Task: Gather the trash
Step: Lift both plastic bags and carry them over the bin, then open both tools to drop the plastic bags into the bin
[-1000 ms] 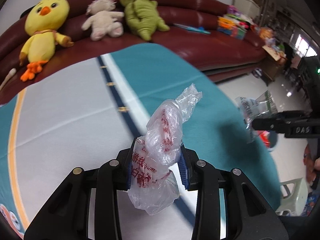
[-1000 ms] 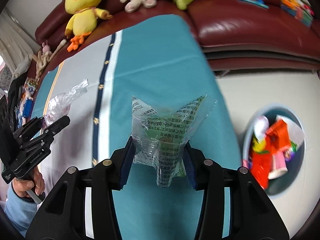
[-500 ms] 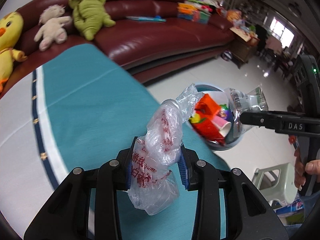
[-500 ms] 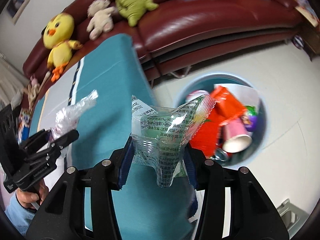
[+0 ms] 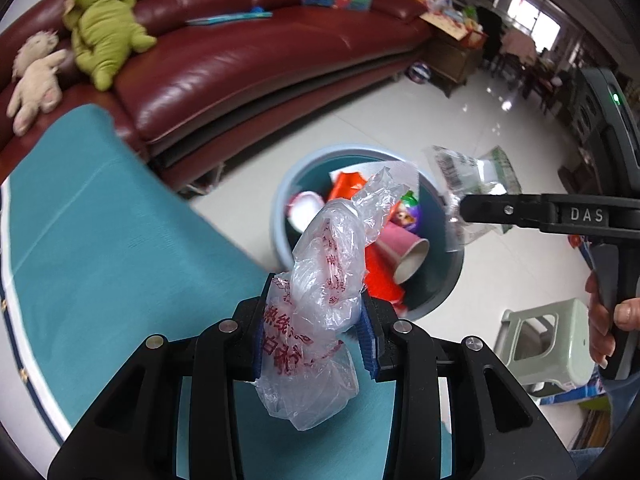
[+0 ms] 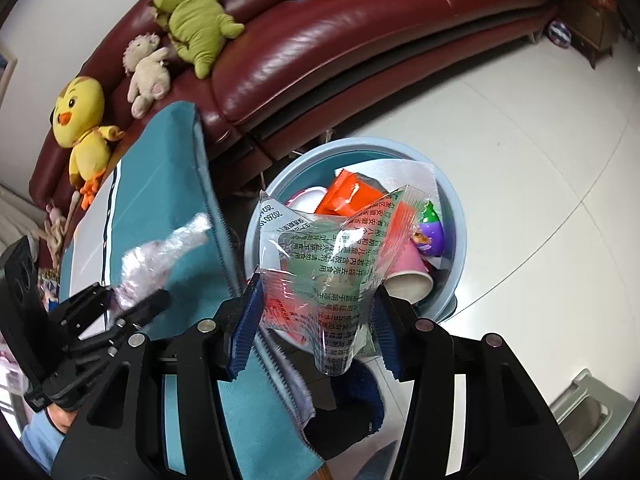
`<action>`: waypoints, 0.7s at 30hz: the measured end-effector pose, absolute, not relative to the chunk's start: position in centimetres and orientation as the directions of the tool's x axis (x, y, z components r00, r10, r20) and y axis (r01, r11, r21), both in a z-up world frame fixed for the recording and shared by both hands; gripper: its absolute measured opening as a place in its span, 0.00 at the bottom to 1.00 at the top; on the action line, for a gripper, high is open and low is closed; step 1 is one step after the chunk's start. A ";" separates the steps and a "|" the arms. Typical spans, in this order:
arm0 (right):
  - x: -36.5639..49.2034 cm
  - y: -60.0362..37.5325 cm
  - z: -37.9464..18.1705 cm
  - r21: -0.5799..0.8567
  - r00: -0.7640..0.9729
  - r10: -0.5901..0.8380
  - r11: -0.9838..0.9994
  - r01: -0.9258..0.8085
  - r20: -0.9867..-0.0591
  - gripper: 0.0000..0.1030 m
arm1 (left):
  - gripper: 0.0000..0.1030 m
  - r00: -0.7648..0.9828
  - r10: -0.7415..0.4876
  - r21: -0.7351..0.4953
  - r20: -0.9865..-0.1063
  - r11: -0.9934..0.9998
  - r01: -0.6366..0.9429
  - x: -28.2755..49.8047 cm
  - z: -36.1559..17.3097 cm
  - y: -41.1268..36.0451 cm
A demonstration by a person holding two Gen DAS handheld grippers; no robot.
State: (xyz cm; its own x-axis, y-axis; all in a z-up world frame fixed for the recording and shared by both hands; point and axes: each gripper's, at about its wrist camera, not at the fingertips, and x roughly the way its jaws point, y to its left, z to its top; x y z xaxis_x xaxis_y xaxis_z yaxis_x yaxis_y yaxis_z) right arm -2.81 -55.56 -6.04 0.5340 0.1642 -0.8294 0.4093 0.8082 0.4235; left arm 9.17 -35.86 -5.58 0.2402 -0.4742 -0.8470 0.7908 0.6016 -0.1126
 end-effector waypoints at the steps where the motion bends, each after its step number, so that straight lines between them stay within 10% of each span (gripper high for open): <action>1: -2.6 -55.8 -6.1 0.425 0.532 0.165 0.806 0.412 -0.830 0.50 | 0.36 0.233 -0.475 -0.115 -0.849 0.595 0.795 9.1 -5.8 -36.2; 12: -1.6 -58.4 -7.7 0.452 0.513 0.197 0.777 0.438 -0.836 0.56 | 0.40 0.153 -0.475 -0.153 -0.866 0.544 0.825 9.2 -8.2 -40.2; 21: -0.6 -58.9 -8.4 0.464 0.496 0.223 0.769 0.440 -0.839 0.68 | 0.88 0.160 -0.472 -0.148 -0.867 0.550 0.822 9.1 -9.1 -41.1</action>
State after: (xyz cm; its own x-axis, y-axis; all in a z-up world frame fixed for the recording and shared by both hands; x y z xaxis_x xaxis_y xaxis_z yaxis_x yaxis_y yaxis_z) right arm -0.55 -58.90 -8.42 0.4961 0.2225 -0.8393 0.4403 0.7686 0.4641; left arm 9.10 -41.12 -9.13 0.1604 -0.4722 -0.8668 0.8218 0.5503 -0.1477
